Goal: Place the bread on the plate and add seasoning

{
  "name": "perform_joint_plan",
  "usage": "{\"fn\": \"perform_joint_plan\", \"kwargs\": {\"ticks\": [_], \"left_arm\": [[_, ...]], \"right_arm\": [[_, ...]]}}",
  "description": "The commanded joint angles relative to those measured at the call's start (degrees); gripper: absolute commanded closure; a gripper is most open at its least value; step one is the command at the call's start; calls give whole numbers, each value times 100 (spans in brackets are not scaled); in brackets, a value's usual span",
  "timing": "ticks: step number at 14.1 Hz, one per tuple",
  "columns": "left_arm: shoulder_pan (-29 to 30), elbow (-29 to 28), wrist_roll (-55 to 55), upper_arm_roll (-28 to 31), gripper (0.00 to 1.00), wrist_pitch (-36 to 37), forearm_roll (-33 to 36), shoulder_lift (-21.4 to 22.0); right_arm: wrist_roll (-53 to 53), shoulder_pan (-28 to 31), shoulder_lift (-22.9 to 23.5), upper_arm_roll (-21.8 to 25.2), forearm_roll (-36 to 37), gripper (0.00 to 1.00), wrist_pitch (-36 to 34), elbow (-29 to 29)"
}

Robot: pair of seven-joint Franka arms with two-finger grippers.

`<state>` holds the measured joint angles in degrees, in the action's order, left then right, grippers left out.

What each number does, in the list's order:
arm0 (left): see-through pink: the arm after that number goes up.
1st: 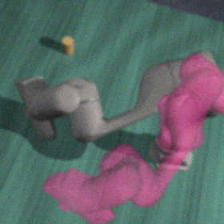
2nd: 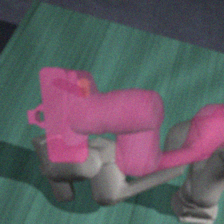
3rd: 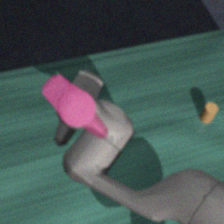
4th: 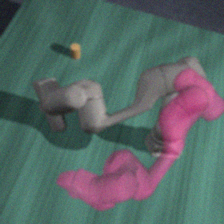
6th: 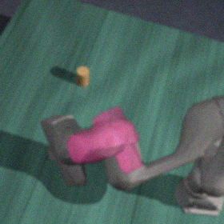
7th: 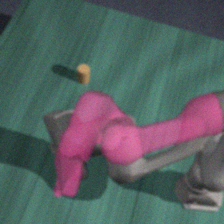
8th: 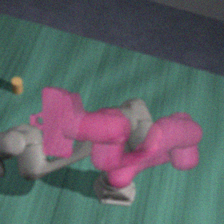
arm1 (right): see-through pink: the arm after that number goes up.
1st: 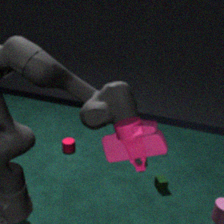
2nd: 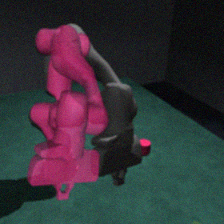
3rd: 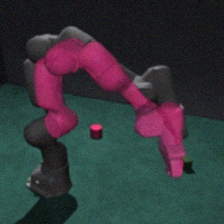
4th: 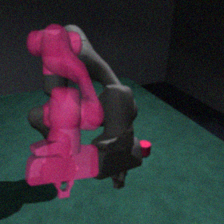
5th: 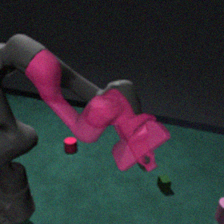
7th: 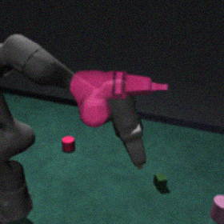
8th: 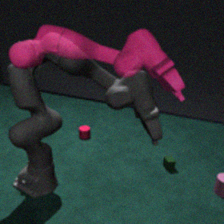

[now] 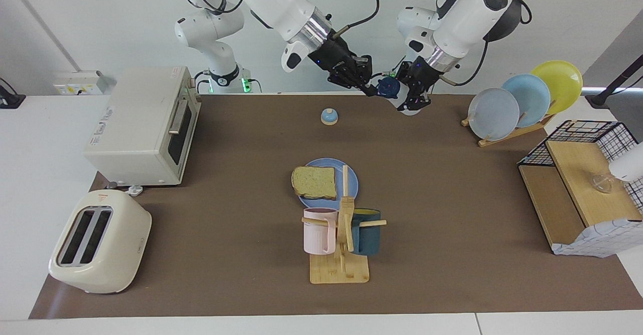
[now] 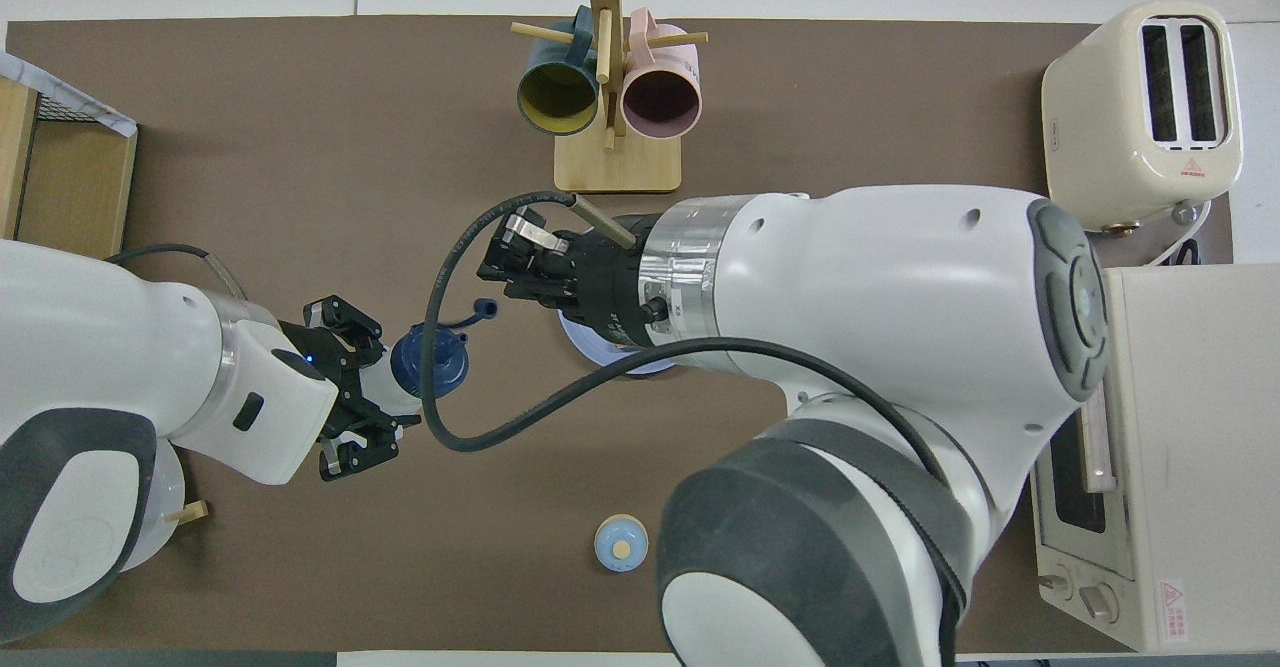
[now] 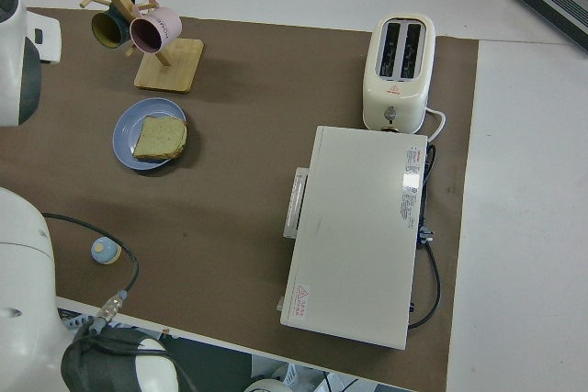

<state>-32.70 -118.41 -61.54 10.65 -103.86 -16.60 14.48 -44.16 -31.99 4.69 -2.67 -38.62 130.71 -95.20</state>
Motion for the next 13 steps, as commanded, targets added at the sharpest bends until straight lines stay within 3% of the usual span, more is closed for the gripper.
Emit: {"fn": "perform_joint_plan", "kwargs": {"ticks": [1, 4, 8, 11, 13], "left_arm": [[-26, -130, 19, 43, 100, -12, -18, 134], [-17, -130, 10, 52, 100, -12, -18, 134], [18, -95, -7, 69, 100, -38, -10, 117], [-8, -25, 63, 69, 100, -187, 52, 46], [-25, 54, 159, 43, 100, -345, 157, -33]], "right_arm": [[458, 140, -91, -6, 580, 0, -18, -191], [1319, 508, -162, -15, 1679, 0, -719, -245], [2383, 1404, -249, -6, 2375, 0, -1854, -236], [3174, 2142, -442, -6, 3341, 0, -2758, -157], [3264, 2495, -574, 29, 3509, 0, -3304, -148]]}}
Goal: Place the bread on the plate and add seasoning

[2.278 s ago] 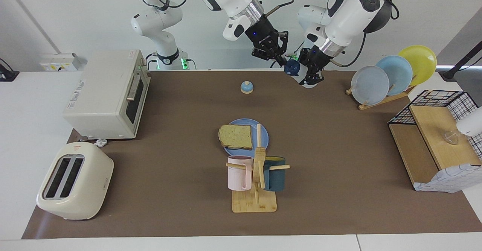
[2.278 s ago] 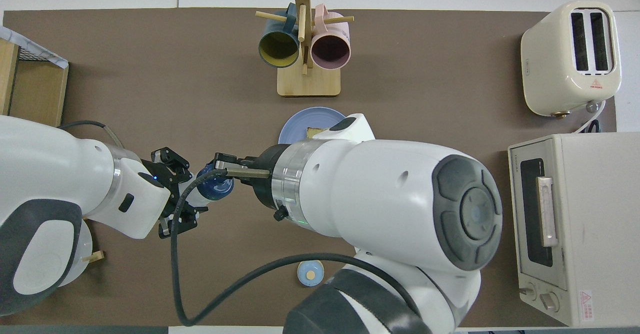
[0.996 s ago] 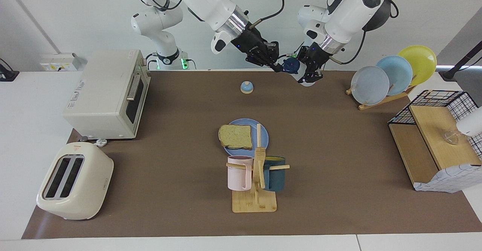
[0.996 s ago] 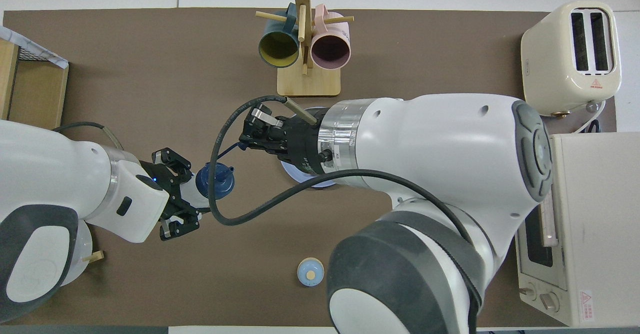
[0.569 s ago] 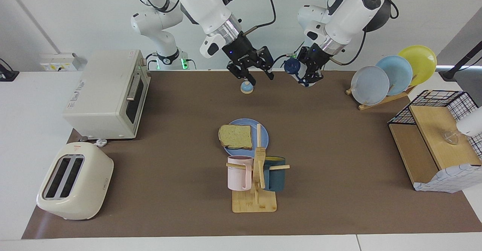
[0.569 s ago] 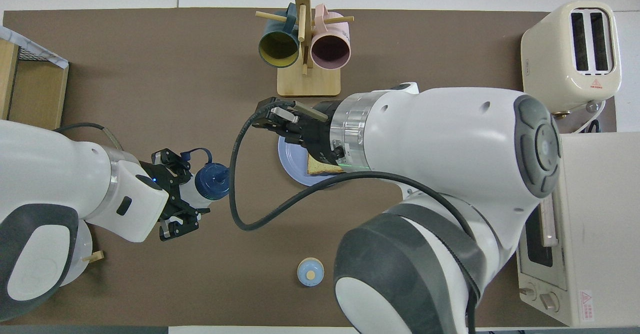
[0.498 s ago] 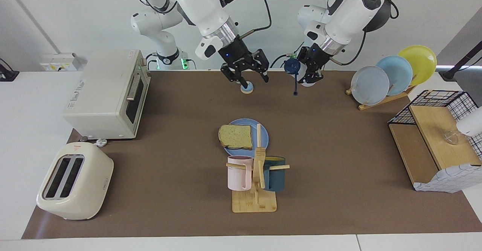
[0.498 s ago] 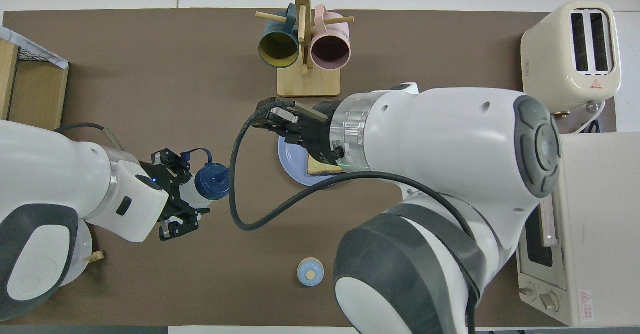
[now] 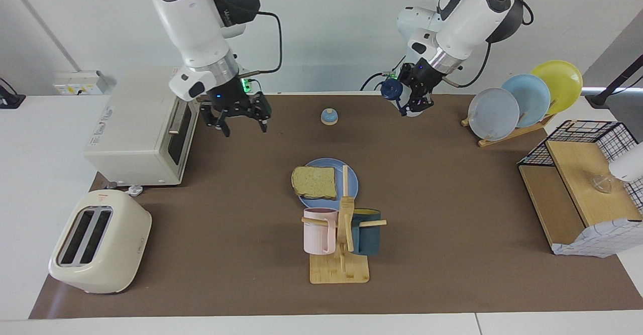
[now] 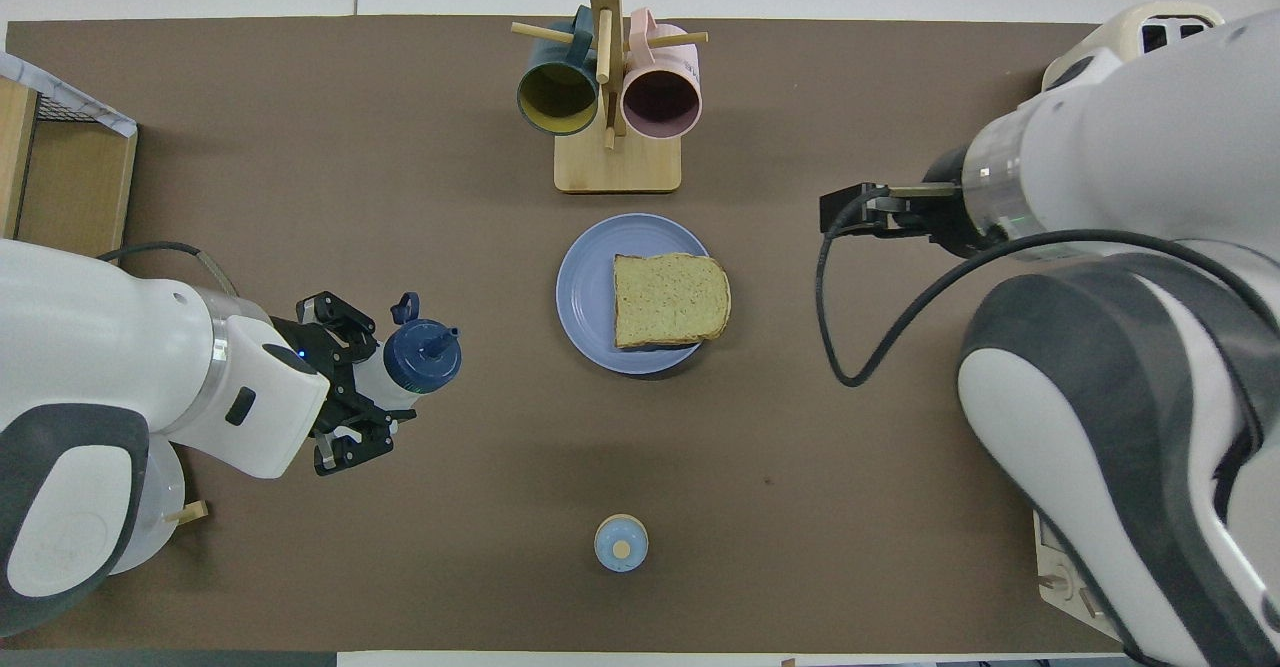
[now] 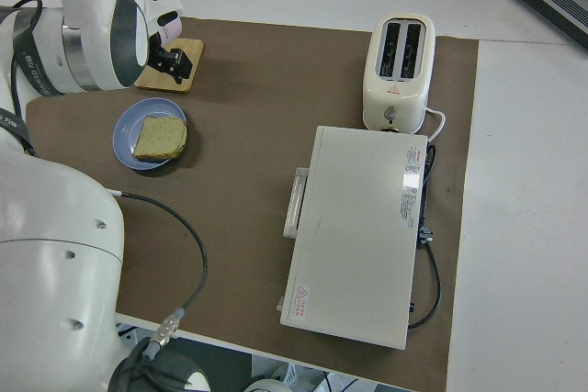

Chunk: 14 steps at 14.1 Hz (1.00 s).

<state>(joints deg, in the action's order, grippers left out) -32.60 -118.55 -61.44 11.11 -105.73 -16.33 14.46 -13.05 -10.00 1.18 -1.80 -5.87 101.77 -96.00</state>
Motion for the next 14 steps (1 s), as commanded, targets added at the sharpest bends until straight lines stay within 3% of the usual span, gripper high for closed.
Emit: {"fn": "perform_joint_plan", "kwargs": {"ticks": [1, 3, 10, 14], "left_arm": [[-36, 182, 289, -65, 100, -167, 365, -100], [-36, 463, 518, -258, 100, -167, 665, -346], [-36, 1053, 827, -505, 100, -176, 1078, -874], [-45, 1396, 923, -689, 100, -167, 1508, -1208]], "right_arm": [[171, 453, -223, -40, 436, 0, -647, -33], [468, 647, -345, -31, 701, 0, -1079, -33], [585, 982, -451, -40, 693, 0, -1388, -85], [673, 1026, -136, -5, 763, 0, -1563, 282]]}}
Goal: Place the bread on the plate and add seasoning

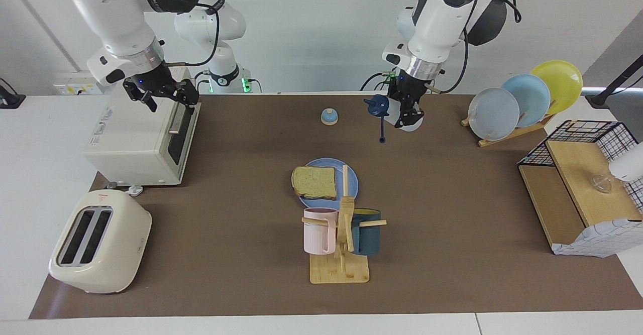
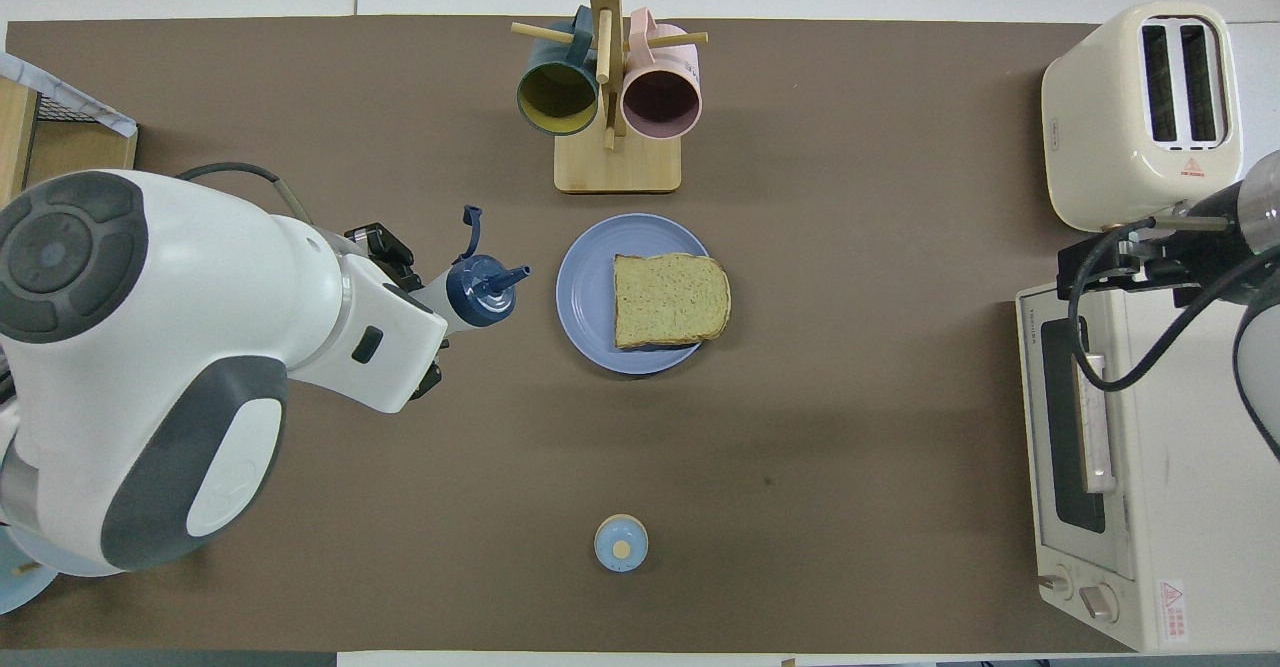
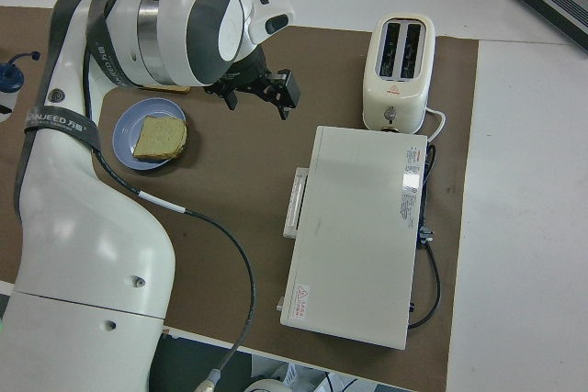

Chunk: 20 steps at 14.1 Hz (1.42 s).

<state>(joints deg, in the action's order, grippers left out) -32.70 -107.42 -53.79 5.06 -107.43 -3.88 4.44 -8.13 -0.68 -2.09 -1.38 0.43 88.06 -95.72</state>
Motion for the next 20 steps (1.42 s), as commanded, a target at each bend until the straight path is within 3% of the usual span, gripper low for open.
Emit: {"fn": "perform_joint_plan", "kwargs": {"ticks": [1, 14, 20], "left_arm": [[-78, 379, 167, -119, 100, 20, 413, -337], [-939, 1197, 1178, -128, 100, 415, 2707, -1454], [-1501, 1689, 1389, -119, 100, 1284, 3865, -1824]], "right_arm": [[181, 95, 244, -46, 177, 0, -210, 316], [461, 262, 280, 15, 125, 0, -122, 308], [567, 244, 271, 7, 81, 0, -122, 334]]}}
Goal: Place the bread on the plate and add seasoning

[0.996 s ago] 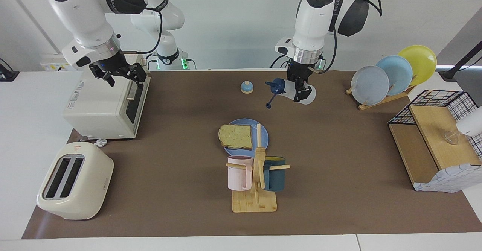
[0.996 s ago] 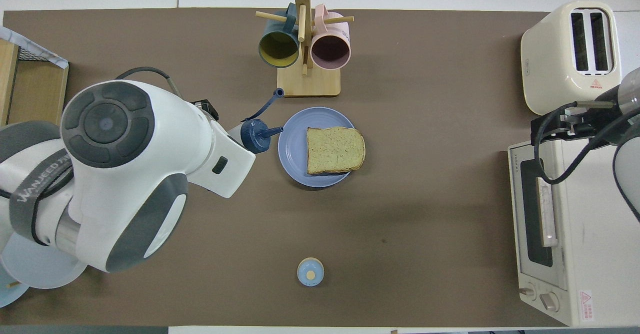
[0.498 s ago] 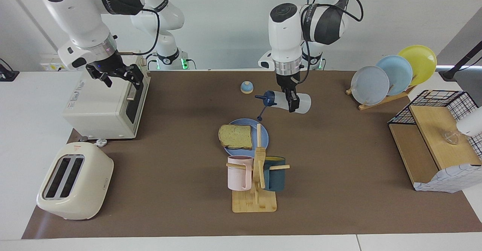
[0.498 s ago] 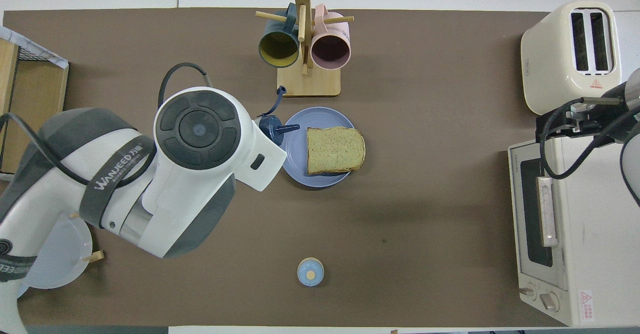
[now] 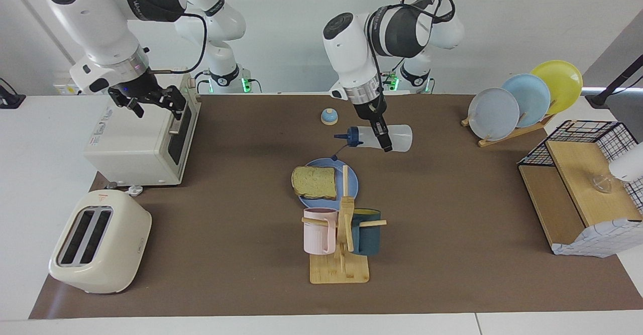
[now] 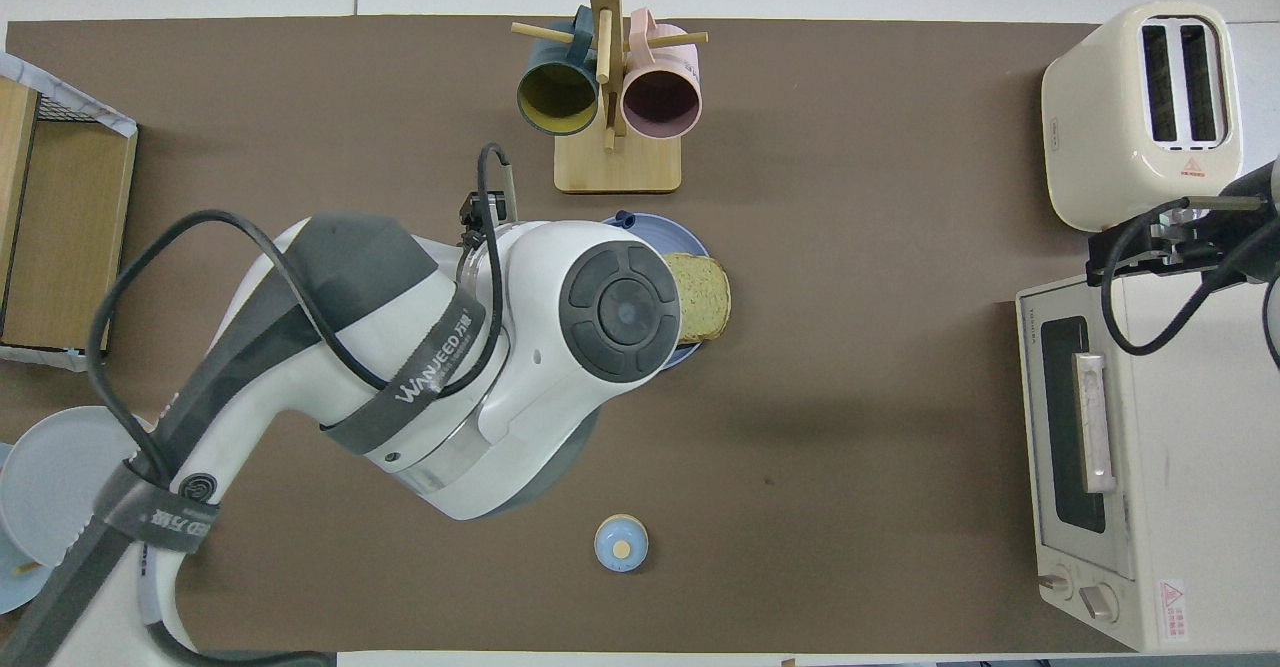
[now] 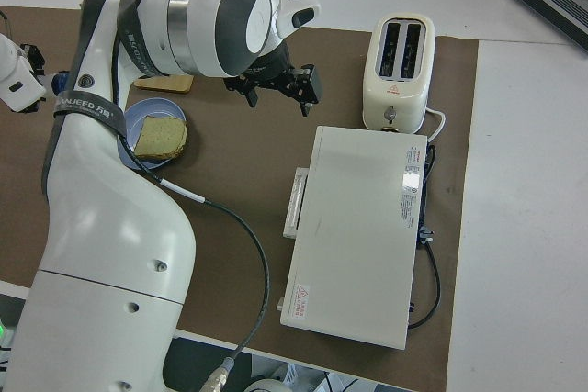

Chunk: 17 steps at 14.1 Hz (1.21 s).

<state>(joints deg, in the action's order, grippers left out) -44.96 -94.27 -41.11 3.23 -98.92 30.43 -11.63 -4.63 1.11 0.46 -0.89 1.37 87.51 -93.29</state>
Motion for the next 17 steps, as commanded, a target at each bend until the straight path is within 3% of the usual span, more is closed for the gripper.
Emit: {"fn": "perform_joint_plan", "kwargs": {"ticks": [1, 6, 11, 17], "left_arm": [[-373, 383, 121, 55, 100, 574, 681, -252], [-672, 401, 323, 64, 100, 900, 1086, -524], [-988, 989, 376, 90, 100, 1392, 1702, -1244], [-1279, 1025, 376, 81, 100, 1841, 2643, -1518]], "right_arm": [[347, 73, 15, -43, -75, 0, -67, 91], [384, 65, -72, -26, -181, 0, -6, 57], [384, 47, -90, -34, -181, 0, -14, 56], [384, 56, -90, -34, -181, 0, -14, 56]]}}
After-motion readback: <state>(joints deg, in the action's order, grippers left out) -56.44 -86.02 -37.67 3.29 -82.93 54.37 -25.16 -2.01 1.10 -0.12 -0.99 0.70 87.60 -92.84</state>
